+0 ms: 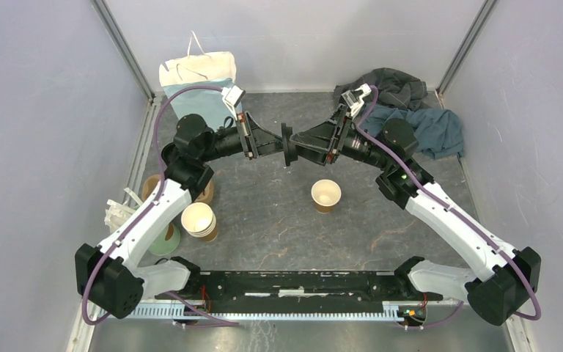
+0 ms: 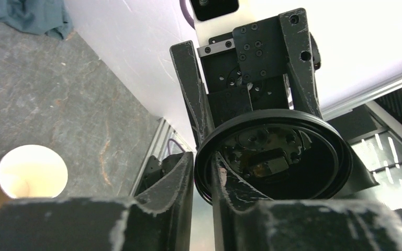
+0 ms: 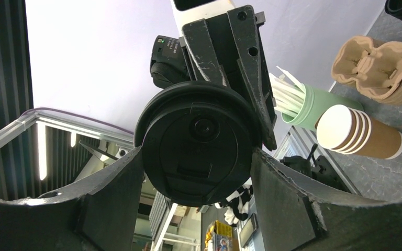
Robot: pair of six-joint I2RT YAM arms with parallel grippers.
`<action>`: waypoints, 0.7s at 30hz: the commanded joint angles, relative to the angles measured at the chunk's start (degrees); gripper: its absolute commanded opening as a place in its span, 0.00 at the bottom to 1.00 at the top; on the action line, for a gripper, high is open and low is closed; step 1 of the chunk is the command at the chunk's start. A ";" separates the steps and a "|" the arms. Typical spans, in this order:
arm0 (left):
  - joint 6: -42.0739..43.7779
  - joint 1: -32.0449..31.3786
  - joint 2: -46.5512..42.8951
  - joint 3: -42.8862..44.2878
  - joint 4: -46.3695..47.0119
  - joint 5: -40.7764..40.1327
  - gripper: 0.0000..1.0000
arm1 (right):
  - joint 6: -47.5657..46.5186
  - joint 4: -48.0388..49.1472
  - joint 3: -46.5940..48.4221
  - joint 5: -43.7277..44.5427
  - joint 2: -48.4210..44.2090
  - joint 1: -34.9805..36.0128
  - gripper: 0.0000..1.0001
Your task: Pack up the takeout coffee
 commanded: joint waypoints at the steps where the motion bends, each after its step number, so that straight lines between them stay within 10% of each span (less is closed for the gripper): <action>1: 6.33 -0.08 -1.97 1.55 -6.45 -2.16 0.28 | 1.51 5.24 -1.34 -0.73 -1.61 -0.19 0.72; 13: 10.43 5.02 -10.88 -2.90 -19.86 -7.44 0.84 | -4.22 -1.28 -5.29 -1.71 -5.64 -6.79 0.72; 21: 15.84 9.15 -10.60 -0.40 -38.15 -12.46 1.00 | -47.01 -40.88 -2.21 8.78 -6.07 -14.97 0.73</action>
